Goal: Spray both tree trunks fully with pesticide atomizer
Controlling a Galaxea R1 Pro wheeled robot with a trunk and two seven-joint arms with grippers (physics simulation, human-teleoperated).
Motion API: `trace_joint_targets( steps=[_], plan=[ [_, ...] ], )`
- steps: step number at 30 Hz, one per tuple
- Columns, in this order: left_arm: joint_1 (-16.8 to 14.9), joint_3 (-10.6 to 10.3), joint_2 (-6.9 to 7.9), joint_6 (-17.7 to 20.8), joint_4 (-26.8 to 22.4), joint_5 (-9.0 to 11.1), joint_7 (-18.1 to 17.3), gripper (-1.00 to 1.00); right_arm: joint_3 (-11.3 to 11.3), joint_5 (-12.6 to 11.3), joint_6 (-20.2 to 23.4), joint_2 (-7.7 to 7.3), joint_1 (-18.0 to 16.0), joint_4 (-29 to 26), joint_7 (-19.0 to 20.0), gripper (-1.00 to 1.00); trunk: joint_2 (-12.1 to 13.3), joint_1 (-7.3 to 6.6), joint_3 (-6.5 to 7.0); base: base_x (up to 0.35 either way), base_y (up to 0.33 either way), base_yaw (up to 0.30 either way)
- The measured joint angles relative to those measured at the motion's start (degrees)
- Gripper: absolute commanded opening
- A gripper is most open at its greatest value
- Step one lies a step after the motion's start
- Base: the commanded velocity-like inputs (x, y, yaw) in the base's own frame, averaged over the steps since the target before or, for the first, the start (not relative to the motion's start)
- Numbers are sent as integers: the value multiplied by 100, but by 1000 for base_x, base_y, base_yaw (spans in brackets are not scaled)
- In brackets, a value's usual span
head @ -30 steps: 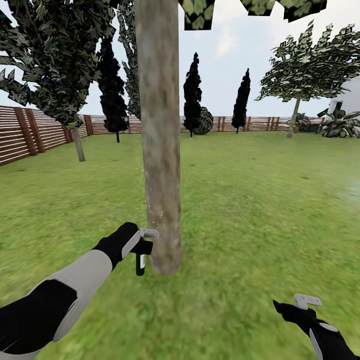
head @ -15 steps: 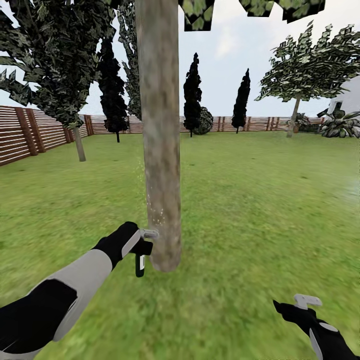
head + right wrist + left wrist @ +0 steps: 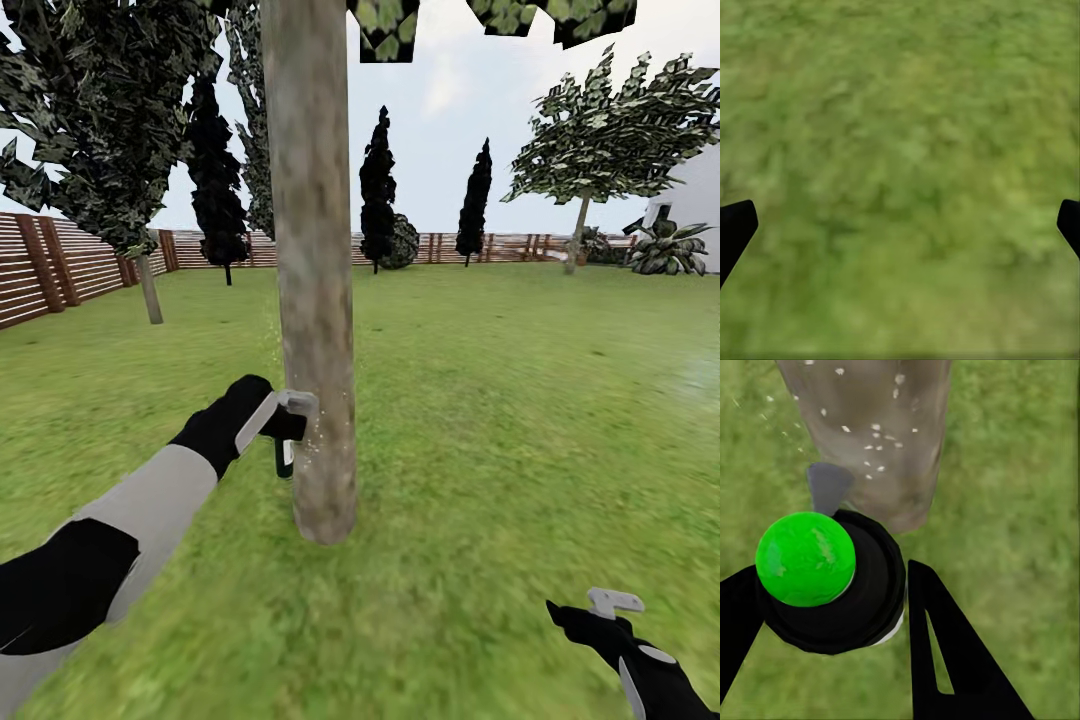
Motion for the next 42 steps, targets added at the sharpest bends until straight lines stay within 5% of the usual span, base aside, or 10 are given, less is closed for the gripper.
trace_joint_targets(
  steps=[19,36,42],
  plan=[
    [-1169,0,9,45,77,0,0,-100,-8,-1,0,0,-1,0,0,100,0,0,0,0,0,0],
    [-2609,8,-51,45,887,-6,0,-100,-25,-8,0,0,-1,0,0,100,0,0,0,0,0,0],
    [-2702,-36,-52,45,1060,21,0,-100,-17,-1,0,0,0,0,0,100,1,1,-1,0,0,56]
  ],
)
